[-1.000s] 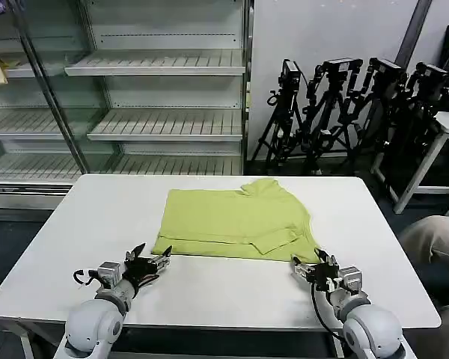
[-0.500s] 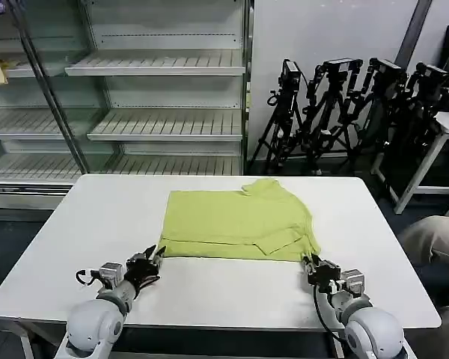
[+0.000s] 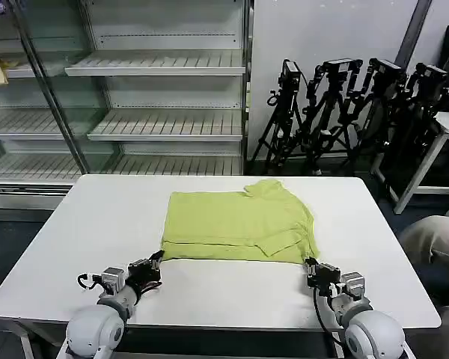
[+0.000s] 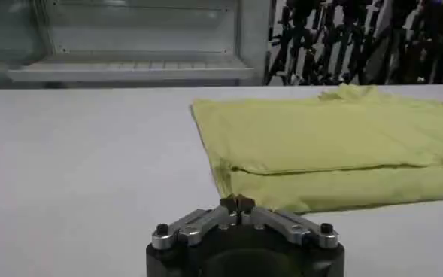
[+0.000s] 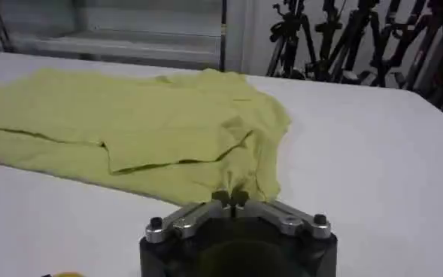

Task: Fold and organize the clothes.

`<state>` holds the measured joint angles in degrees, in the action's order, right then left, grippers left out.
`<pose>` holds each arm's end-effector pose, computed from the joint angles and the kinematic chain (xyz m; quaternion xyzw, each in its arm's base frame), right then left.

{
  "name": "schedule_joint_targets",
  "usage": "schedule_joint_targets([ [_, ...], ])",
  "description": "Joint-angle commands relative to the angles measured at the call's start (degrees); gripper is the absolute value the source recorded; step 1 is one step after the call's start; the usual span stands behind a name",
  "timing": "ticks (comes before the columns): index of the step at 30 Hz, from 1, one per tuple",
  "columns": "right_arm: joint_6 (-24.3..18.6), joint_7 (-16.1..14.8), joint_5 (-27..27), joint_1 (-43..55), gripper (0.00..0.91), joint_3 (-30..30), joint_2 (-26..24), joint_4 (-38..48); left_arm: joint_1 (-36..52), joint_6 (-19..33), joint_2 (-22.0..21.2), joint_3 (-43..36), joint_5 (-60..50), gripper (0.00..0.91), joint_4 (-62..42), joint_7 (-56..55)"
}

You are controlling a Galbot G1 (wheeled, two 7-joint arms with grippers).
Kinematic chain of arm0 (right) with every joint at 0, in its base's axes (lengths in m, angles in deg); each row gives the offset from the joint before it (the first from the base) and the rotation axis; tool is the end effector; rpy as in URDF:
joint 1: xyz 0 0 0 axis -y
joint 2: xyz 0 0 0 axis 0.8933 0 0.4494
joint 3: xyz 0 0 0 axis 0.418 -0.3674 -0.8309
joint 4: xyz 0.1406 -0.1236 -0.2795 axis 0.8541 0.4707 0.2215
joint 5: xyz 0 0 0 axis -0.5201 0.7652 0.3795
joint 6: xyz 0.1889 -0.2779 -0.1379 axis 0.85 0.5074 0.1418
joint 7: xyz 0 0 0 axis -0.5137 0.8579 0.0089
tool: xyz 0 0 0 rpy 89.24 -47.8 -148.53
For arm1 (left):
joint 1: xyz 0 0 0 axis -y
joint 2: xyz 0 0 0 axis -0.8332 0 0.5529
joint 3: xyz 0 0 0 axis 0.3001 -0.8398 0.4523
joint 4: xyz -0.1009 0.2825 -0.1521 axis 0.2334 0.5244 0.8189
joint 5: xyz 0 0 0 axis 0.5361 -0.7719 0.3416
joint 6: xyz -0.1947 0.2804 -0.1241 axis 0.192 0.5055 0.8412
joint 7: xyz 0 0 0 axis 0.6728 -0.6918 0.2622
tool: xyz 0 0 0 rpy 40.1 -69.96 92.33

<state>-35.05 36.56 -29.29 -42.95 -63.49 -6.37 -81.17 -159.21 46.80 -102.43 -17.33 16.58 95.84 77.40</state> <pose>0.2651 -0.0617 -0.2474 0.1052 -0.9668 0.0471 0.2282 0.2863 0.0583 -0.2662 -0.1099 -0.9671 -0.0117 0.2291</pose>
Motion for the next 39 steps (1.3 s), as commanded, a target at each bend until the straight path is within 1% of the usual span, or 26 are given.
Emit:
schedule_joint_targets([
  [1,-0.3,-0.3,1.5,-4.9,0.0,0.8,0.0,-4.7,-3.1,-0.1,0.1,0.3,-1.5,0.03,2.2,1.0],
  [8,-0.4,-0.6,3.1,-11.8,0.0,2.4,0.3,-9.3,-10.2,-0.1,1.3,3.0,-3.4,0.03,7.2,2.2],
  [11,-0.4,-0.7,4.0,-15.1,0.0,3.6,0.8,-12.0,-14.7,0.0,1.7,5.4,-3.2,0.03,10.5,2.8],
  [19,-0.7,-1.4,5.8,-22.1,0.0,6.1,1.3,-18.0,-23.8,0.0,1.2,10.8,-2.9,0.03,18.0,3.9],
  [21,-1.0,-1.6,7.3,-23.2,0.0,6.0,1.6,-18.6,-24.6,0.0,1.2,11.4,-2.8,0.02,18.7,4.1],
  [22,-1.4,-1.6,8.1,-24.0,0.0,5.9,1.8,-18.7,-25.9,0.0,1.3,12.3,-2.5,0.03,19.4,4.4],
  [25,-3.3,-1.7,10.4,-25.5,0.0,5.7,2.1,-18.8,-27.6,0.0,0.9,12.7,-2.8,0.03,20.2,4.5],
  [29,-5.1,-1.6,10.9,-22.8,0.0,6.1,2.2,-16.3,-29.4,0.0,0.7,13.9,-2.7,0.03,21.3,5.1],
  [30,-5.2,-1.6,10.9,-21.9,0.0,6.5,2.1,-15.6,-29.3,0.0,0.6,14.2,-2.6,0.242,21.4,5.2],
  [31,-5.2,-1.6,10.9,-21.1,0.0,6.8,1.9,-15.1,-29.0,0.2,0.4,14.4,-2.4,0.907,21.4,5.1],
  [35,-5.3,-1.4,10.7,-19.5,0.0,7.5,1.2,-13.1,-26.1,0.0,0.0,14.6,-1.1,0.907,21.9,2.3],
  [36,-5.0,-1.4,10.8,-19.4,0.907,7.6,1.1,-13.0,-25.7,0.1,0.0,14.5,-0.6,0.907,22.0,1.9],
  [39,-5.0,-1.7,10.1,-18.9,0.907,7.6,0.7,-13.1,-24.4,0.0,0.1,14.4,-0.3,0.907,22.5,1.8],
])
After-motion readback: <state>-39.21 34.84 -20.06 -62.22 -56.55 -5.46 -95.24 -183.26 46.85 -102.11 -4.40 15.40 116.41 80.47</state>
